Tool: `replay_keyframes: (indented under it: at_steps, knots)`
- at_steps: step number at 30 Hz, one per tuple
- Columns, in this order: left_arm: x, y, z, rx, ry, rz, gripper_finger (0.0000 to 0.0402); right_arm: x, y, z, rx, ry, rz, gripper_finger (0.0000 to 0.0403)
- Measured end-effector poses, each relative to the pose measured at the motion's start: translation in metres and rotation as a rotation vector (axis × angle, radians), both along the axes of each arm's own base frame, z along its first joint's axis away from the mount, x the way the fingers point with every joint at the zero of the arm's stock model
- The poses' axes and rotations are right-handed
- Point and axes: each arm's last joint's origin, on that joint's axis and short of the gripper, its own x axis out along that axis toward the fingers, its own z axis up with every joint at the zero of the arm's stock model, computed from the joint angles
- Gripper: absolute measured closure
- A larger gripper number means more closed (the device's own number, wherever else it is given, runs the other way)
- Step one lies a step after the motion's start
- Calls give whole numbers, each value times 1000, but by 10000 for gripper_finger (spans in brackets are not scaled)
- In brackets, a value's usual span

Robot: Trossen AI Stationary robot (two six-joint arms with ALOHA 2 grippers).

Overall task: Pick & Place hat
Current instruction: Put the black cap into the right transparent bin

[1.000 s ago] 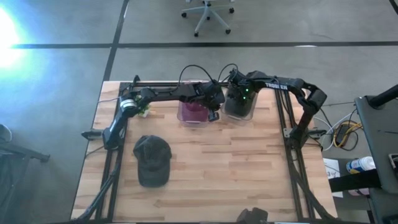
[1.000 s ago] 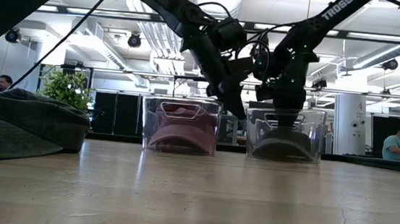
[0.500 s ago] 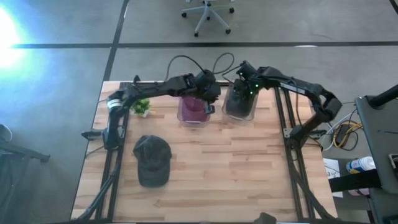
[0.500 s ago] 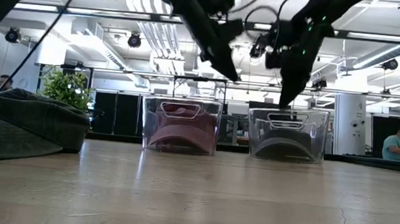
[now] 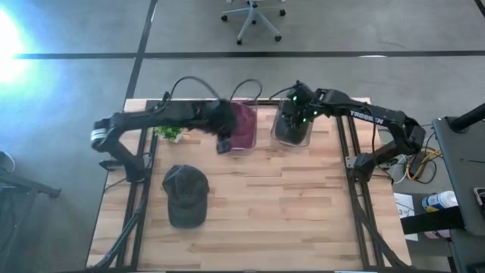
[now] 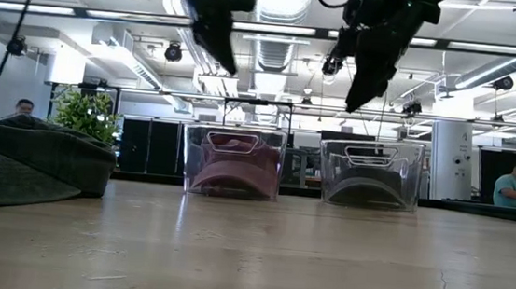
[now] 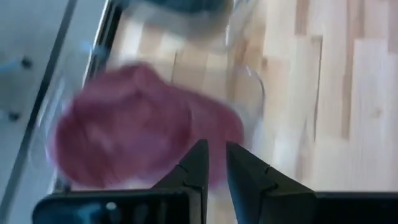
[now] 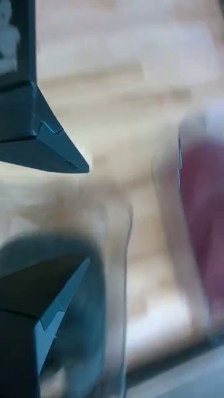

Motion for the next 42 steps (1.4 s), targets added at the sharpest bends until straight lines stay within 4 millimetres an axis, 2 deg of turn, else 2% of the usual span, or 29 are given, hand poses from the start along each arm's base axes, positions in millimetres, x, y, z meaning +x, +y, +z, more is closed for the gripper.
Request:
replay_keyframes:
  at_steps: [3,9,12,16,19,23,29,36,42]
  knots:
    - [-23,-29,-9,-37,20,81,353,13,19,-6,54,-1,84,186]
    - [-61,-82,-34,-265,-11,303,353,42,50,-13,107,-71,192,186]
    - [-74,-101,-51,-336,10,379,353,57,66,-17,168,-123,240,186]
    - [-86,-116,-75,-355,72,457,353,77,85,-26,222,-175,276,186]
    - [-93,-121,-86,-336,150,499,353,90,100,-35,272,-172,292,186]
    - [-106,-119,-88,-258,292,528,353,106,118,-43,308,-151,292,186]
    - [-123,-118,-80,-235,506,513,353,133,124,-50,345,-214,234,186]
    - [-124,-119,-84,-214,538,438,349,158,129,-57,393,-200,210,186]
    - [-125,-118,-88,-186,553,418,291,173,139,-58,405,-197,238,186]
